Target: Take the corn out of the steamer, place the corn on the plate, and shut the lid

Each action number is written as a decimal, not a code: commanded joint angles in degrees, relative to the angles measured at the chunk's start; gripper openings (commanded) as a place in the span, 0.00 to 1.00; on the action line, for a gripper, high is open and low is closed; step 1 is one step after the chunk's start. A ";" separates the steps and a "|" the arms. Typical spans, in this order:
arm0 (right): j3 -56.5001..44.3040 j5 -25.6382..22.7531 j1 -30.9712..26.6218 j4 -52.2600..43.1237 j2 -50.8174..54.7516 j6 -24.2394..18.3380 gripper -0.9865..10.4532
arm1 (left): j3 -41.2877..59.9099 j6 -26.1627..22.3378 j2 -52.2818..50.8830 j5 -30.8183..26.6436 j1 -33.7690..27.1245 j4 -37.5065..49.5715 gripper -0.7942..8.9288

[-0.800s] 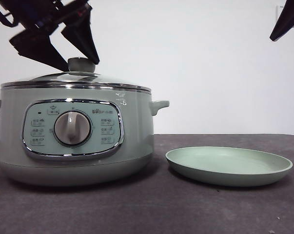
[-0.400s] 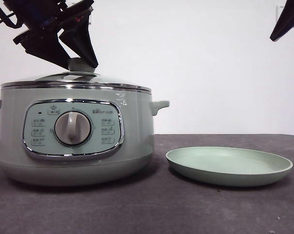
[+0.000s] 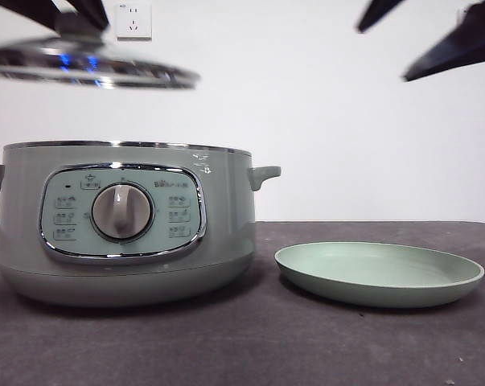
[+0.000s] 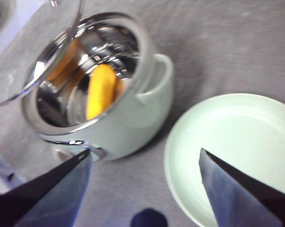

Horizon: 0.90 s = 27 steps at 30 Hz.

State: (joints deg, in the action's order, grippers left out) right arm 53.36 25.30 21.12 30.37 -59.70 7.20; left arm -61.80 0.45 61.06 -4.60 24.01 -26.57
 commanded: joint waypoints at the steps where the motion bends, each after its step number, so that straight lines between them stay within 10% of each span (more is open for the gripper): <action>1: 3.74 -0.28 4.22 -0.35 -5.66 0.87 0.42 | -0.20 -0.48 -4.96 -2.43 0.02 0.63 0.07; 12: 30.23 -7.89 18.49 5.92 -32.46 -4.90 0.42 | -0.20 -0.79 -18.80 -19.45 0.02 -9.03 0.07; 27: 58.10 -17.22 25.00 18.78 -60.54 -10.84 0.42 | -0.20 -0.55 -24.22 -20.81 0.04 -15.91 0.07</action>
State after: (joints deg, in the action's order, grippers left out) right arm 111.24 8.51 45.78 49.21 -119.33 -2.70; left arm -61.80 0.38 37.36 -25.04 24.03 -44.86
